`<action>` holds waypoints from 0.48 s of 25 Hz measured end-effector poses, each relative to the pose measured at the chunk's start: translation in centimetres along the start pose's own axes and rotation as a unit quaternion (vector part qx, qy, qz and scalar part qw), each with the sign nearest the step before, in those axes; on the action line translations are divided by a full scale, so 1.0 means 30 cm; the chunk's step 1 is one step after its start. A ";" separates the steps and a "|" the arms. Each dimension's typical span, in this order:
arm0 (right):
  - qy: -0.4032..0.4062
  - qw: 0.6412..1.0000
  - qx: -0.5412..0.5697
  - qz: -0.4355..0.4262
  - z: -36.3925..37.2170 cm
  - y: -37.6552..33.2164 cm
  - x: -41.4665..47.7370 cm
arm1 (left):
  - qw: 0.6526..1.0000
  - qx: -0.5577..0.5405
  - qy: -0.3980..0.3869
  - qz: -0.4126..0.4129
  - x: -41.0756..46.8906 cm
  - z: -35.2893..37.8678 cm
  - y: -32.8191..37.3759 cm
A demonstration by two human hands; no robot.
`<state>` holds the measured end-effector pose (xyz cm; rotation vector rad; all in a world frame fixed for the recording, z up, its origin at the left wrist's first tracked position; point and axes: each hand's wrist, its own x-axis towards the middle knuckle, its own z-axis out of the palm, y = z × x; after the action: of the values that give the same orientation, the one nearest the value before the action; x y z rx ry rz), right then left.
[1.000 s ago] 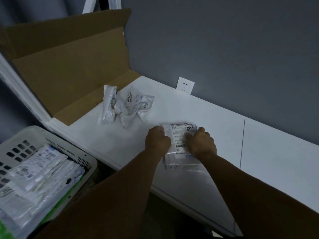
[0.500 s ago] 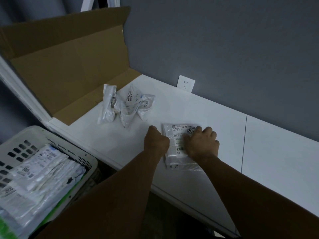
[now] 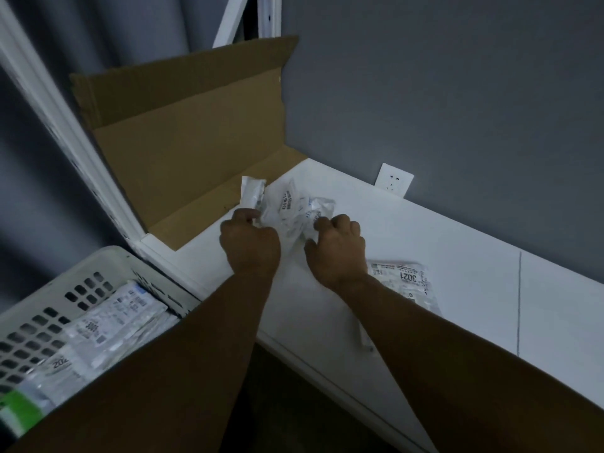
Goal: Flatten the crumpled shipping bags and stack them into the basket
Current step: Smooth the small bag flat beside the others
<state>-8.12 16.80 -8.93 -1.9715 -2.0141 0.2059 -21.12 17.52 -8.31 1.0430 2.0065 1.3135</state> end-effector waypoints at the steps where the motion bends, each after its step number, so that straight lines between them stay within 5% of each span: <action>1: -0.002 1.000 0.020 -0.013 0.003 -0.033 0.038 | 1.000 0.026 0.005 -0.002 0.041 -0.008 -0.015; 7: -0.108 0.989 0.035 -0.092 0.076 -0.209 0.261 | 0.996 0.054 -0.071 -0.028 0.192 0.037 -0.176; 12: -0.222 0.973 -0.053 -0.044 0.167 -0.256 0.341 | 0.990 0.091 -0.082 -0.073 0.256 0.072 -0.220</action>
<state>-17.03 27.22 -9.96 -2.0311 -2.4246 0.5735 -25.95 23.42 -15.31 1.0265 2.0615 0.9515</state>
